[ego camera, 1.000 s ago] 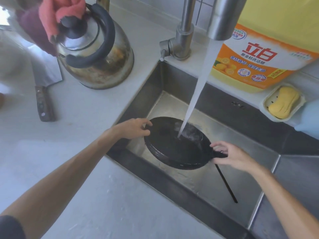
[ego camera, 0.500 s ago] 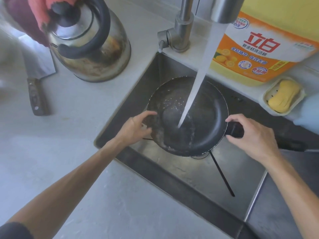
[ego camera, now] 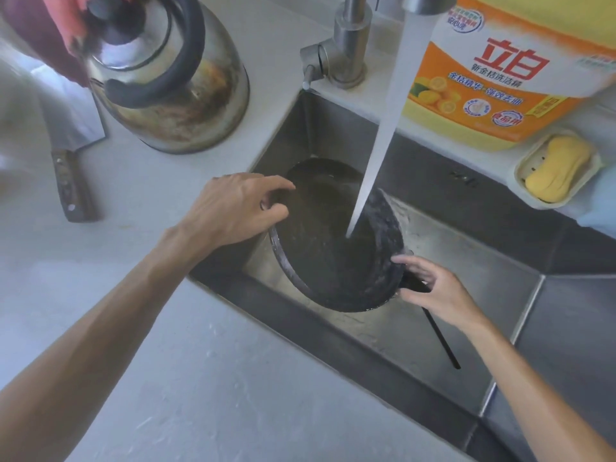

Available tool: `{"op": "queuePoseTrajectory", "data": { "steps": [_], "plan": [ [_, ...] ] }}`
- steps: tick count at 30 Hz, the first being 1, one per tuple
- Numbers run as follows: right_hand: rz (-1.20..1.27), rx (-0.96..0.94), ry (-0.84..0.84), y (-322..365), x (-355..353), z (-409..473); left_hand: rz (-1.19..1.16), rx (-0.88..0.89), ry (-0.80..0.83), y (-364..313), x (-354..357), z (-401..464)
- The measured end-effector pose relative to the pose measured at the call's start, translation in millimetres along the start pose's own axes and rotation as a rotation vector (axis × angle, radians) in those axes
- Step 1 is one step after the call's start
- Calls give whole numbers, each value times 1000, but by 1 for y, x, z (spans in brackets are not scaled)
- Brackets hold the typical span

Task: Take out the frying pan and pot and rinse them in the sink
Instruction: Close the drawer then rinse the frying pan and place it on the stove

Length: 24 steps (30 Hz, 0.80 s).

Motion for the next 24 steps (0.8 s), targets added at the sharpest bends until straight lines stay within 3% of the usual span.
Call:
{"op": "queuePoseTrajectory", "data": {
  "steps": [5,8,11,17,20,24],
  "plan": [
    [-307,13,-1,36,-25,6,-79,-68,331,15,50,-9],
    [-683,-128,-99,75,-39,5,-143,-110,462,10,86,-20],
    [-857,-309,-184,105,-44,-2,-227,-170,504,-4,112,-25],
    [-809,-522,-363,101,-53,-20,-379,-201,203,-14,102,-20],
    [-605,-462,-426,75,-52,-18,-294,-188,24,-8,74,-23],
    [-290,-278,-347,34,-33,-9,-145,-57,-157,-7,27,-23]
  ]
}}
Point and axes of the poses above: each hand's wrist, its own z-axis towards the middle knuckle, its own x-axis out of the palm, y = z × x, the point moved 8 cm from there along z, towards the middle knuckle, and after that the axes turned 14 degrees about z, right-handed, at the moved point
